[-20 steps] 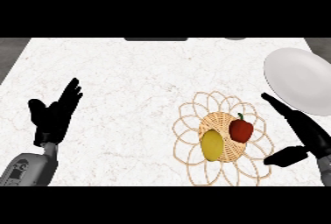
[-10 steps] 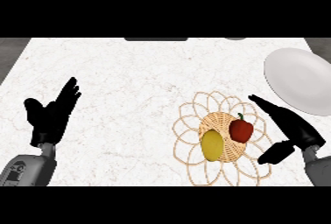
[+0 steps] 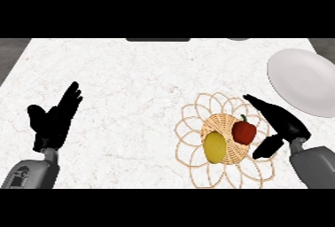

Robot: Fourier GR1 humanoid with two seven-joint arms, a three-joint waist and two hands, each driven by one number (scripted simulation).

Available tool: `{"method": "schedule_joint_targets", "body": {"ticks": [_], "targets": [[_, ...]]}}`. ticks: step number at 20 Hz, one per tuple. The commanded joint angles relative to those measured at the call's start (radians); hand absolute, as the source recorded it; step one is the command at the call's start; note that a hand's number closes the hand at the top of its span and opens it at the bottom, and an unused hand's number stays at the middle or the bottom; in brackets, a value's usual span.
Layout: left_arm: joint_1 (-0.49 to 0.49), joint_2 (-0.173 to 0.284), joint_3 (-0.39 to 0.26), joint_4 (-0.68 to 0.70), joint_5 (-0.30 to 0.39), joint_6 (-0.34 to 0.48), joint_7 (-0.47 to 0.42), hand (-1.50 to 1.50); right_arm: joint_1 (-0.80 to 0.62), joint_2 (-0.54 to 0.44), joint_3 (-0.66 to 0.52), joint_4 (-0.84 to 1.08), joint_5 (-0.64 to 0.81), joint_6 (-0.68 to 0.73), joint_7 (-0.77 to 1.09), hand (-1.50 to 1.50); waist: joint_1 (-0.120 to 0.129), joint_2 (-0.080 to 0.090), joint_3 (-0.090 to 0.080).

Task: Pick the bell pepper from the placemat and place it in the plate

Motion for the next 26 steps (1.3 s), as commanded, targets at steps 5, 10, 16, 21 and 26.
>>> {"method": "schedule_joint_targets", "body": {"ticks": [5,10,16,21,26], "targets": [[-0.028,-0.021,0.060,0.031,-0.021,-0.053,0.010,0.00,-0.074,0.065,-0.046,0.098,0.123,0.059,-0.015,-1.50,-0.002,0.000,0.000],[0.002,-0.032,0.040,-0.070,-0.045,-0.030,0.065,0.00,-0.073,0.148,0.028,0.134,0.180,0.070,-0.014,1.50,0.003,-0.001,0.000],[0.046,-0.024,0.073,-0.030,-0.044,-0.076,-0.017,0.00,-0.022,0.135,0.022,0.100,0.190,0.082,-0.129,1.50,-0.001,-0.001,0.000],[0.016,-0.049,0.071,-0.013,-0.050,-0.072,0.010,0.00,-0.037,0.141,-0.007,0.126,0.198,0.053,-0.224,1.50,-0.001,0.000,0.000],[-0.065,-0.046,0.064,-0.014,-0.059,-0.056,0.088,0.00,-0.031,0.105,0.086,0.093,0.206,0.099,-0.448,1.50,-0.001,0.002,0.001]]}}
